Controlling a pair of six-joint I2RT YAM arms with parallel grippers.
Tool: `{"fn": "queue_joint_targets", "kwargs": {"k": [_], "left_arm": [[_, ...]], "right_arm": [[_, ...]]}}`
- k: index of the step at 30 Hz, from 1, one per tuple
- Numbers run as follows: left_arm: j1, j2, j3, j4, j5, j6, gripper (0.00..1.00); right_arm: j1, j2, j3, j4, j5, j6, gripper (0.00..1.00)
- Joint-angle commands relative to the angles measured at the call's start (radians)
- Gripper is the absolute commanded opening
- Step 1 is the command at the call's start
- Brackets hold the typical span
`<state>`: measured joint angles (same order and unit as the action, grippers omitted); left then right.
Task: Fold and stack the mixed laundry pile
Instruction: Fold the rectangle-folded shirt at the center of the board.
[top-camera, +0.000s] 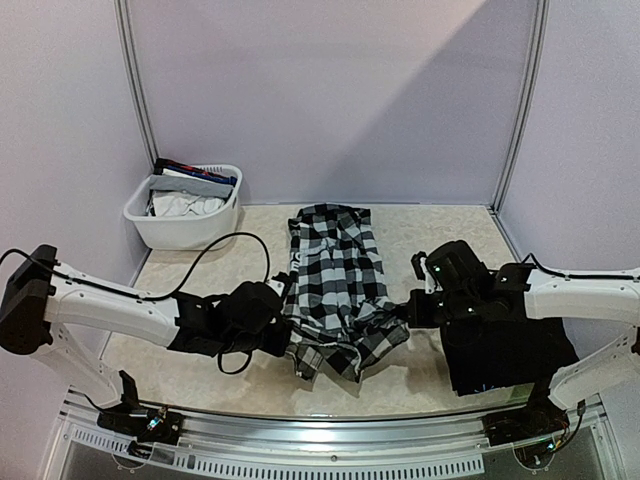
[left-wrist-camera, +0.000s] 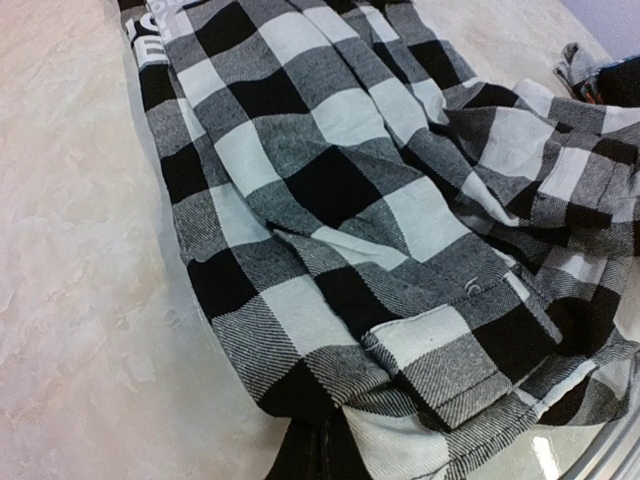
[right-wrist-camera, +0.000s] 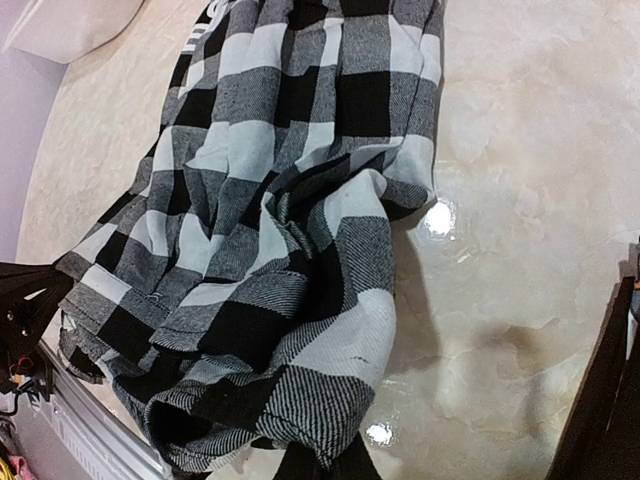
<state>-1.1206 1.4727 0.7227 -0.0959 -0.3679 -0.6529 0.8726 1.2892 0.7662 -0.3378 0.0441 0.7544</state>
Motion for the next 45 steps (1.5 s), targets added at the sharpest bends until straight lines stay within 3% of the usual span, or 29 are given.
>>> {"fn": "queue_joint_targets", "kwargs": {"k": [1,10,19,29,45], "left_arm": [[0.017,-0.003,0.048,-0.032,-0.033,0.037,0.00],[0.056,0.010,0.108,-0.057,-0.054,0.036,0.00],[0.137,0.057,0.208,-0.082,-0.038,0.021,0.00],[0.273,0.126,0.296,-0.079,0.048,0.036,0.00],[0.434,0.382,0.493,-0.087,0.202,0.045,0.00]], "right_arm": [[0.007,0.037,0.061,-0.023,0.057,-0.026,0.00],[0.007,0.079,0.157,-0.045,0.143,-0.028,0.00],[-0.008,0.204,0.366,-0.122,0.303,-0.074,0.00],[-0.106,0.329,0.490,-0.095,0.286,-0.125,0.00],[-0.223,0.635,0.728,-0.052,0.168,-0.221,0.00]]}}
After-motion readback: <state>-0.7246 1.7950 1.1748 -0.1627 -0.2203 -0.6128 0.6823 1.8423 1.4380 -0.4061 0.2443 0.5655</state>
